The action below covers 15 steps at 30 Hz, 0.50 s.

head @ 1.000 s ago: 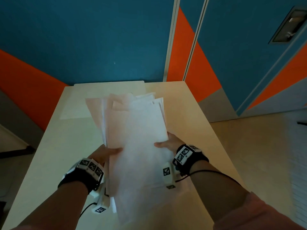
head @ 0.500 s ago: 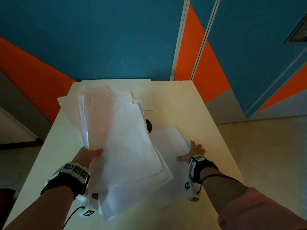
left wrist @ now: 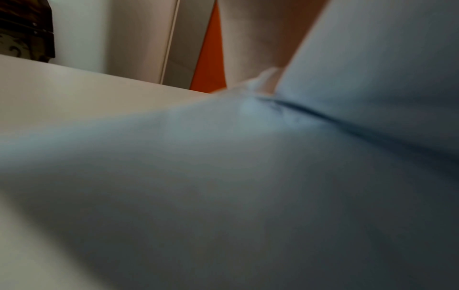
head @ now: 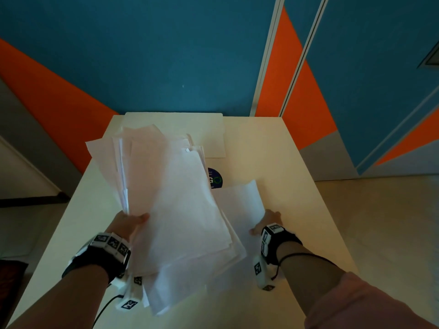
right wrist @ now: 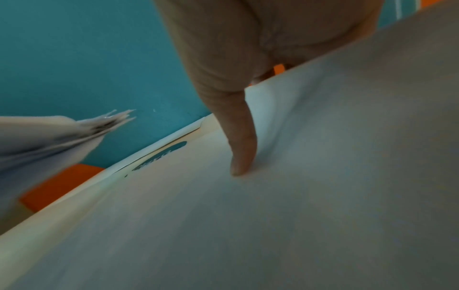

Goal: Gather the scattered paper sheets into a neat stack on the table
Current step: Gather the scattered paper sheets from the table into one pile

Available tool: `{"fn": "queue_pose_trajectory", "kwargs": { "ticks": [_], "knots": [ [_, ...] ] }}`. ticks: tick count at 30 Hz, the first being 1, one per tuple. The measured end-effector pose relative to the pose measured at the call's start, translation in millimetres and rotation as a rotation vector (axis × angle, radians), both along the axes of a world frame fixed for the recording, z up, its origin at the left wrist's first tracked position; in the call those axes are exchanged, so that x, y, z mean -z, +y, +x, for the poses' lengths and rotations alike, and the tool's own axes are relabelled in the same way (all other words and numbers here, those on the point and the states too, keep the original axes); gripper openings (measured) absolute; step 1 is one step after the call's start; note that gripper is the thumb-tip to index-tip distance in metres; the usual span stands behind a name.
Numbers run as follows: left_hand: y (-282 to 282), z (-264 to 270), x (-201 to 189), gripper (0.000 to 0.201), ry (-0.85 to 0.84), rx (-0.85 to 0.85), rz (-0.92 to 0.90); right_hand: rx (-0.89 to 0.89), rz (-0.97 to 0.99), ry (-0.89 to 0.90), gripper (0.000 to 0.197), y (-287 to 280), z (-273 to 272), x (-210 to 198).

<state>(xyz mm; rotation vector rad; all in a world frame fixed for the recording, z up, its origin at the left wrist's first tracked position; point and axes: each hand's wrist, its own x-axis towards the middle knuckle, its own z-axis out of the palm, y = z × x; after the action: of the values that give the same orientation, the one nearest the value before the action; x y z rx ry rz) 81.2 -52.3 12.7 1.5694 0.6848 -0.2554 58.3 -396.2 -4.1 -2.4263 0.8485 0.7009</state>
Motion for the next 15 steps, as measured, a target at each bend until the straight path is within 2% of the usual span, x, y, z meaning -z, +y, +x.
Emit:
{"fn": "queue_pose_trajectory", "kwargs": {
  "ticks": [2, 6, 10, 15],
  "knots": [
    [1, 1, 3, 0.042, -0.008, 0.000, 0.005, -0.003, 0.065, -0.048, 0.066, 0, 0, 0],
    [7, 4, 8, 0.040, -0.006, 0.025, 0.034, 0.038, 0.129, -0.240, 0.035, -4, 9, -19],
    [18, 9, 15, 0.045, 0.017, 0.041, 0.052, 0.086, 0.155, -0.580, 0.042, -10, 31, -67],
    [14, 9, 5, 0.045, 0.017, 0.055, 0.097, 0.173, 0.258, -0.959, 0.033, -21, 49, -122]
  ]
}}
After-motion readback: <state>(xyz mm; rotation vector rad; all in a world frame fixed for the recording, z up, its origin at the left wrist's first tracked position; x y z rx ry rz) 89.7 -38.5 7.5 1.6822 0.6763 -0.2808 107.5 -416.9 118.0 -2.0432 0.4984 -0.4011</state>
